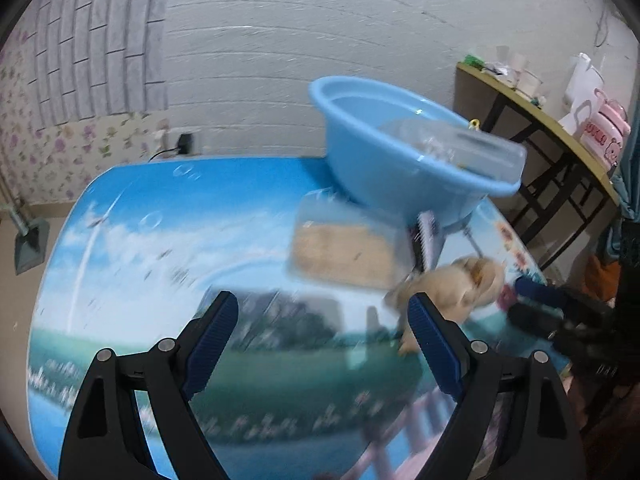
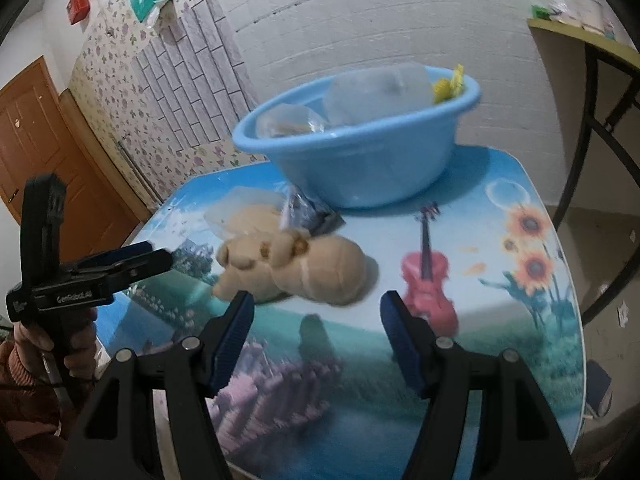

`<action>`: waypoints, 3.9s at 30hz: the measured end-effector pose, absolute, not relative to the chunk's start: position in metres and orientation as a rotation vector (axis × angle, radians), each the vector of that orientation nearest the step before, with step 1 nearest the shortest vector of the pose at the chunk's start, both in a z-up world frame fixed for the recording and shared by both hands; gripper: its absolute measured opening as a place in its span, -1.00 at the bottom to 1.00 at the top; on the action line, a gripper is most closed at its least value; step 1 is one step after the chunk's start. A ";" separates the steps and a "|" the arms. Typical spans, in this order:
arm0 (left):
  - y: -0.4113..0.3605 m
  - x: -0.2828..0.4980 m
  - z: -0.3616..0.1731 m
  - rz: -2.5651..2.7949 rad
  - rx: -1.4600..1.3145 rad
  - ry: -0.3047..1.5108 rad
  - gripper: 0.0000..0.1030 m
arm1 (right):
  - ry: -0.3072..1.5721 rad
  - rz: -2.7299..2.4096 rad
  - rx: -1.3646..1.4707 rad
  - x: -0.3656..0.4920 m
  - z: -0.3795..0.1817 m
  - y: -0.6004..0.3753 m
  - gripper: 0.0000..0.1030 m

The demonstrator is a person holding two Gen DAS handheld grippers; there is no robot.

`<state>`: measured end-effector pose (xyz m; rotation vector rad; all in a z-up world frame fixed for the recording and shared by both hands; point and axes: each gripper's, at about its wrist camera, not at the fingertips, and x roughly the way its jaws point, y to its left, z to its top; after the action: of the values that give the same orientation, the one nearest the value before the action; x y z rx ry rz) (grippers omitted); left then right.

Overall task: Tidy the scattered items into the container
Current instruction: 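Withdraw both tools from the basin back over the table, then close the left tool on the toothpick box while the right tool grips the tan plush toy, then lift and carry the toothpick box and plush toy over the basin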

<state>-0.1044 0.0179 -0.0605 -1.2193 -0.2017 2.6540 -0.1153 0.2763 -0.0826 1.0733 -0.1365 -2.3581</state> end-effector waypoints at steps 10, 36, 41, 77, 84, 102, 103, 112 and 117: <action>0.049 -0.153 -0.066 2.597 -1.270 -0.123 0.72 | -0.293 -2.291 1.120 -0.143 -0.092 0.276 0.28; 0.052 -0.149 -0.082 2.593 -1.301 -0.021 0.82 | -0.299 -2.292 1.099 -0.142 -0.094 0.288 0.12; 0.044 -0.133 -0.076 2.617 -1.307 -0.017 0.82 | -0.248 -2.395 1.080 -0.130 -0.079 0.299 0.12; 0.059 -0.104 -0.095 2.651 -1.350 0.125 0.81 | -0.139 -2.494 1.075 -0.115 -0.077 0.307 0.12; 0.066 -0.091 -0.087 2.643 -1.360 0.130 0.81 | -0.152 -2.463 1.150 -0.104 -0.074 0.308 0.12; 0.051 -0.076 0.007 2.731 -1.169 0.032 0.81 | -0.152 -2.464 1.133 -0.098 -0.007 0.319 0.11; 0.050 -0.076 0.009 2.736 -1.159 0.036 0.81 | -0.152 -2.468 1.126 -0.098 -0.004 0.318 0.11; 0.048 -0.084 0.029 2.751 -1.123 0.064 0.81 | -0.173 -2.503 1.060 -0.104 0.025 0.318 0.11; 0.048 -0.095 0.036 2.741 -1.096 0.066 0.81 | -0.179 -2.524 0.983 -0.116 0.043 0.317 0.11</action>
<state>-0.0947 0.0480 0.0360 -1.0960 0.0656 2.7412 -0.1157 0.3173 0.0427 0.9830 -0.1795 -2.5245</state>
